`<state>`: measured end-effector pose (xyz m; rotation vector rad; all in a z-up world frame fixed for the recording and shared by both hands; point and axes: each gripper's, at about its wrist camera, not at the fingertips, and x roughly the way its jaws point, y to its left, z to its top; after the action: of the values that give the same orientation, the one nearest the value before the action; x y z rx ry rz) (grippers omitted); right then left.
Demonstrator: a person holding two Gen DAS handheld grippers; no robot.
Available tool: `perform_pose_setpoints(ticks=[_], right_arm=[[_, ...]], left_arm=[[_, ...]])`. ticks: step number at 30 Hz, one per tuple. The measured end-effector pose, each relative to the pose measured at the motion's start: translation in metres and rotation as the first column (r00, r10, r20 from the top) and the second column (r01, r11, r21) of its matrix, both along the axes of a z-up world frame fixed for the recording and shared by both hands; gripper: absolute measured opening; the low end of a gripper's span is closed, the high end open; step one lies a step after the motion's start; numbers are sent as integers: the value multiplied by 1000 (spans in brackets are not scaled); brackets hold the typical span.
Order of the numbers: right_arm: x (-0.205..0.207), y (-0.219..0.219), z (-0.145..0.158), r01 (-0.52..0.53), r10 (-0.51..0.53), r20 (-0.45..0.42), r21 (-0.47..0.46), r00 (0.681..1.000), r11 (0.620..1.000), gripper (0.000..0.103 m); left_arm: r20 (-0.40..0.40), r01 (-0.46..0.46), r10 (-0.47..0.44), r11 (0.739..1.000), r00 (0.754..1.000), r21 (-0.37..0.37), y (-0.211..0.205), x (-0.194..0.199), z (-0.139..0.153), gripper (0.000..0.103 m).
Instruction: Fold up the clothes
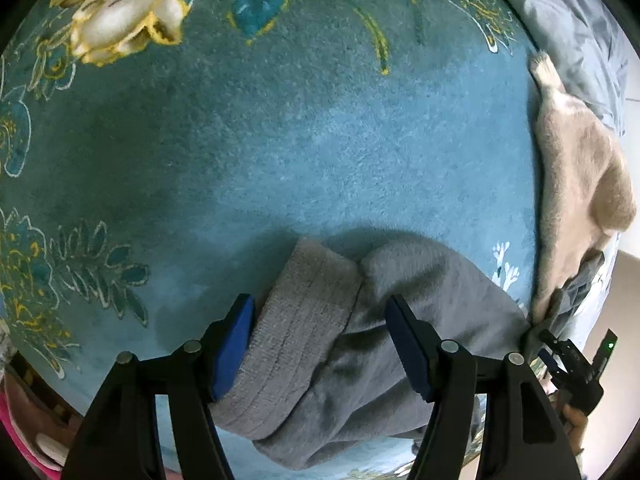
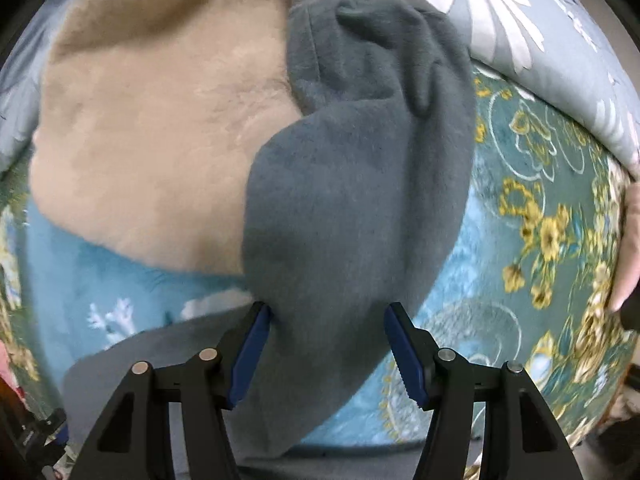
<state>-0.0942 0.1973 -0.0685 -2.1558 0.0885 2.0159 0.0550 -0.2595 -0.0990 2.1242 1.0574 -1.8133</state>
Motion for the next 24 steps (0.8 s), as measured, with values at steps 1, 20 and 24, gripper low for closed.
perform_pose_setpoints(ticks=[1,20,24], right_arm=[[-2,1,-3,-2,1,4,2,1000,1000,63],[91,78,82,284,-303,-208,-115,930,952,4],[151,111,33,406,-409,-23,-91,912,909,4]], left_arm=[[1,-3,3,1000,1000,-2,0,1,0,58],[-80,-1,0,1000,997,-20,0,17,10,3],[-69,-8,10,1000,998,27,8,21,6,3]])
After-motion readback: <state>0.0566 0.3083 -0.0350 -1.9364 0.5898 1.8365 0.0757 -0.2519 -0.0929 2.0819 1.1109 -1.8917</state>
